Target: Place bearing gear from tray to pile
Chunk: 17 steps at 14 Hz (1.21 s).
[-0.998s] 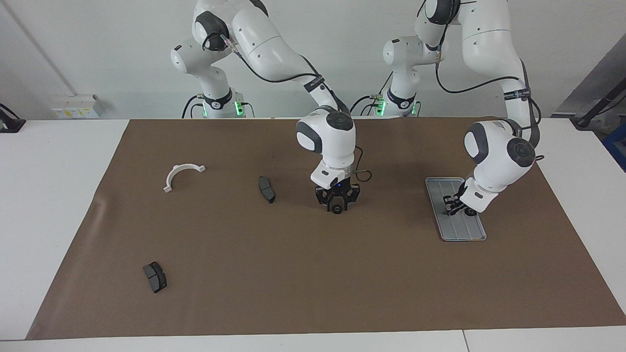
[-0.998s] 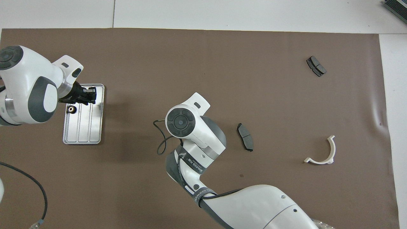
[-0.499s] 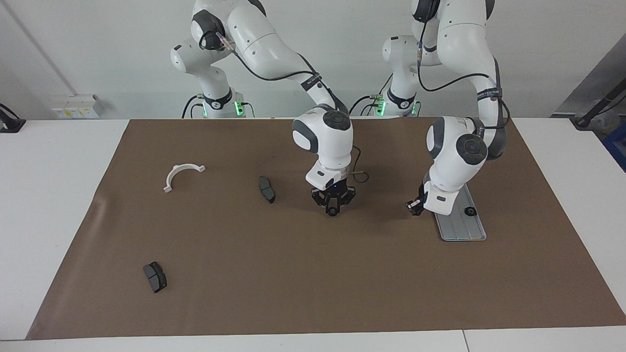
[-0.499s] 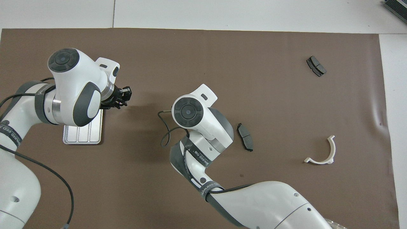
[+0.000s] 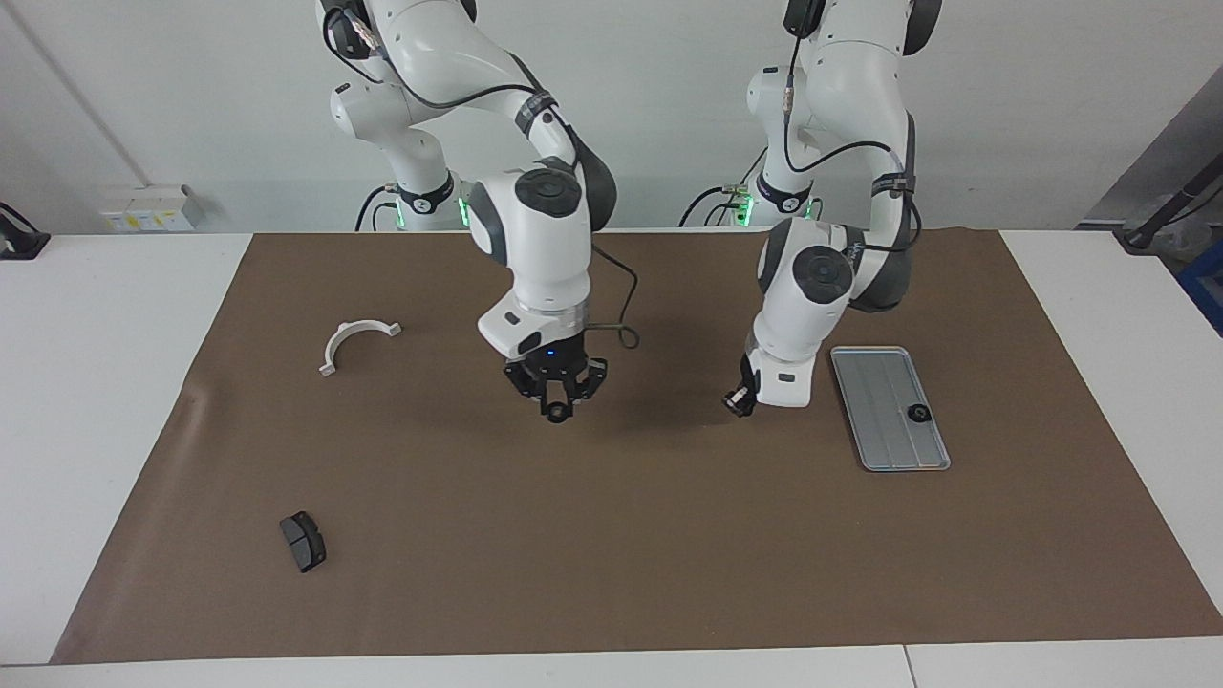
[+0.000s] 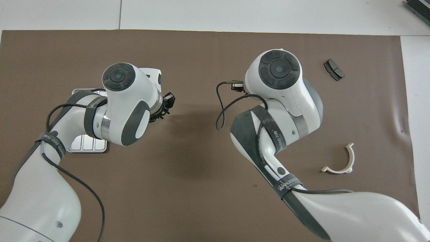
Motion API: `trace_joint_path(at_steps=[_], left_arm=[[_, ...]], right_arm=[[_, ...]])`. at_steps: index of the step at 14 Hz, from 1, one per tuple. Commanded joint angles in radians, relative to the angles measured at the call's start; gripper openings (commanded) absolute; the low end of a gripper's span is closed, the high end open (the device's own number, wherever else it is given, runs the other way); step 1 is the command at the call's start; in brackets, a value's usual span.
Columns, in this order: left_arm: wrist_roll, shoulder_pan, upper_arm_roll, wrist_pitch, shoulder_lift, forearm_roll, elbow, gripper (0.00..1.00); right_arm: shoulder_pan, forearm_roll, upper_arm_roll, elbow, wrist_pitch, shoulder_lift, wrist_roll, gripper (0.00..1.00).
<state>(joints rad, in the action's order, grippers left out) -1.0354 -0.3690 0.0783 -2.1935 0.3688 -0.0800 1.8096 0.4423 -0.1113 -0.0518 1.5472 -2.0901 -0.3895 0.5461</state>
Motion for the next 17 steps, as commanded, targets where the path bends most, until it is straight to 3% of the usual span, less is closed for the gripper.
trace_joint_path(at_steps=[1,3,6,7,9,12,15,17], left_arm=[[-0.113,-0.082,-0.018,-0.077,0.035,-0.037,-0.044,0.04],[-0.181,-0.123,-0.017,-0.083,0.056,-0.035,-0.074,0.05],[-0.225,-0.198,-0.017,-0.080,0.061,-0.038,-0.075,0.17],[-0.235,-0.211,-0.017,-0.075,0.061,-0.038,-0.072,0.28],[-0.233,-0.226,-0.017,-0.040,0.059,-0.038,-0.070,0.69],[-0.227,-0.228,-0.017,0.021,0.047,-0.029,-0.076,0.99],[-0.154,-0.188,-0.025,0.076,0.041,-0.020,-0.104,1.00],[0.005,-0.070,-0.025,0.179,0.042,-0.020,-0.160,0.99]], right_arm=[[-0.094,0.005,0.015,0.028,-0.008,0.012,-0.116,0.00],[-0.173,0.021,0.015,0.057,-0.021,0.012,-0.216,0.00],[-0.276,0.107,0.015,0.128,-0.074,0.014,-0.371,0.00],[-0.308,0.108,0.015,0.155,-0.100,0.015,-0.412,0.00],[-0.344,0.110,0.015,0.210,-0.145,0.017,-0.463,0.00],[-0.384,0.111,0.015,0.290,-0.209,0.015,-0.495,0.00],[-0.405,0.113,0.015,0.355,-0.272,0.009,-0.514,0.00],[-0.407,0.145,0.015,0.367,-0.285,0.003,-0.515,0.05]])
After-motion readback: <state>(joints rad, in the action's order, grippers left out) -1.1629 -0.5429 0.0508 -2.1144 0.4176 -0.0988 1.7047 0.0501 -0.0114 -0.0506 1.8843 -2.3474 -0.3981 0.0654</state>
